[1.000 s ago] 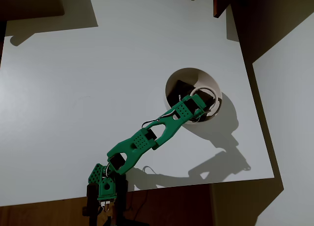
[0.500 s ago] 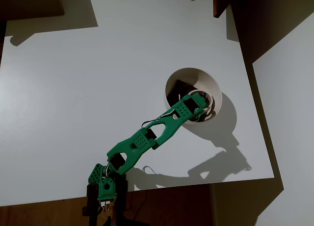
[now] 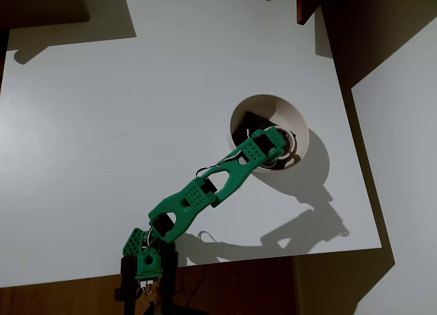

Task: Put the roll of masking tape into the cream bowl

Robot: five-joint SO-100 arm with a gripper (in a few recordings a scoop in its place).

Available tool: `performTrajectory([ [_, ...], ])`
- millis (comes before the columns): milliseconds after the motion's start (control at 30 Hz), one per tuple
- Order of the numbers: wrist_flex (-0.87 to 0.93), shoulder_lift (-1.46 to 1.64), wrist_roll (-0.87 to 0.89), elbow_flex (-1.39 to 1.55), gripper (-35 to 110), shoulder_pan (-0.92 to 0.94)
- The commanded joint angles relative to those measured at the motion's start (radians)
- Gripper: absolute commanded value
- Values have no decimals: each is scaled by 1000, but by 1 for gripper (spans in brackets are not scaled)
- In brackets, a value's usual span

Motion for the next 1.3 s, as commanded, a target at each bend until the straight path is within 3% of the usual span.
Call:
performTrajectory([
  [0, -3, 115, 25, -69, -8, 9],
  [767, 25, 137, 80, -172, -8, -26],
  [1267, 183, 337, 95, -250, -8, -169],
])
